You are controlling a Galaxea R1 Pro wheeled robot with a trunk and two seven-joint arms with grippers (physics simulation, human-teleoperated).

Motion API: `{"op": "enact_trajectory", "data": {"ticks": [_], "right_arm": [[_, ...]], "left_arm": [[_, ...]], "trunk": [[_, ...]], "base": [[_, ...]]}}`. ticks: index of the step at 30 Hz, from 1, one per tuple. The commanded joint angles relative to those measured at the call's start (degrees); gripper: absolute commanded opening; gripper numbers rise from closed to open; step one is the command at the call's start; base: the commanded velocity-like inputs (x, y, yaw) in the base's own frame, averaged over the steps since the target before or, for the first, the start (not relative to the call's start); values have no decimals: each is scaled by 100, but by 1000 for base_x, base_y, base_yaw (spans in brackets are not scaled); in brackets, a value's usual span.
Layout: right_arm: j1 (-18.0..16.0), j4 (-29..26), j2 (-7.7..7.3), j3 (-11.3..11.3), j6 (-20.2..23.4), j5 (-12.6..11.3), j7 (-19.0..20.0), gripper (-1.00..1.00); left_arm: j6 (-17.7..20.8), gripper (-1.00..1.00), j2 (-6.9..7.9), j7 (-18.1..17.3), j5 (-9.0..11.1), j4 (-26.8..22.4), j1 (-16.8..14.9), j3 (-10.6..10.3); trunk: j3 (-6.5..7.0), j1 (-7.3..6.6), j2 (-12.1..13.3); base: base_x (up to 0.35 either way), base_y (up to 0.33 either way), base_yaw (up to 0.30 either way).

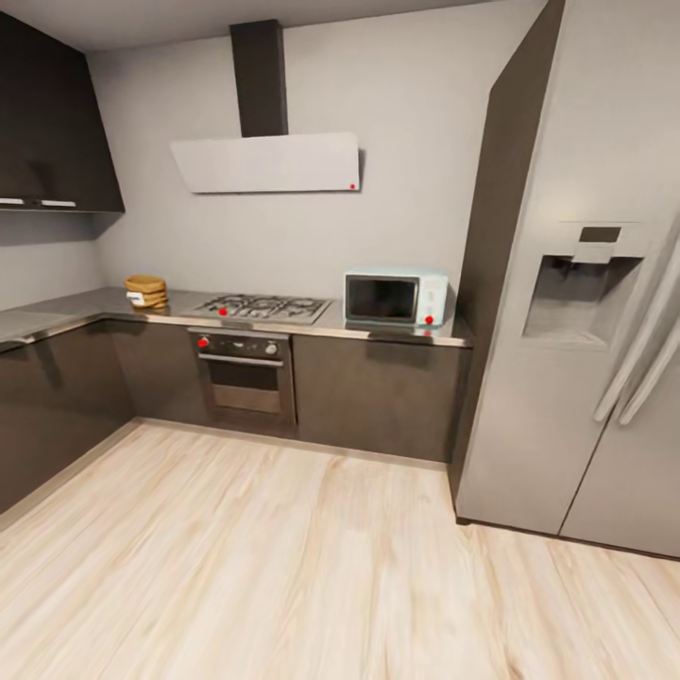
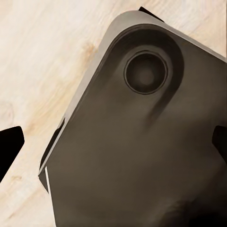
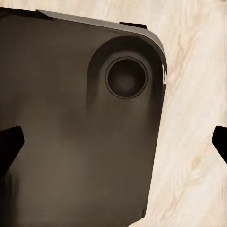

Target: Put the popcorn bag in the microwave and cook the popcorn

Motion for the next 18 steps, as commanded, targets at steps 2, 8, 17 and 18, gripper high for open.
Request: {"op": "enact_trajectory", "data": {"ticks": [2,8,17,18], "right_arm": [[-1,-1,0,-6,-10,57,-3,100],[-1,-1,0,-7,-10,57,-3,100],[-1,-1,0,-7,-9,57,-3,100],[-1,-1,0,-7,-11,57,-3,100]], "left_arm": [[-6,100,-1,15,-2,-5,-1,12],[-2,100,6,15,-2,-5,-1,8],[3,100,8,15,-2,-5,-1,7],[3,100,8,15,-2,-5,-1,10]], "trunk": [[-5,3,-2],[-5,3,-2],[-5,3,-2],[-5,3,-2]], "base": [[319,-149,0],[320,-109,0],[324,-4,0],[324,0,0]]}}
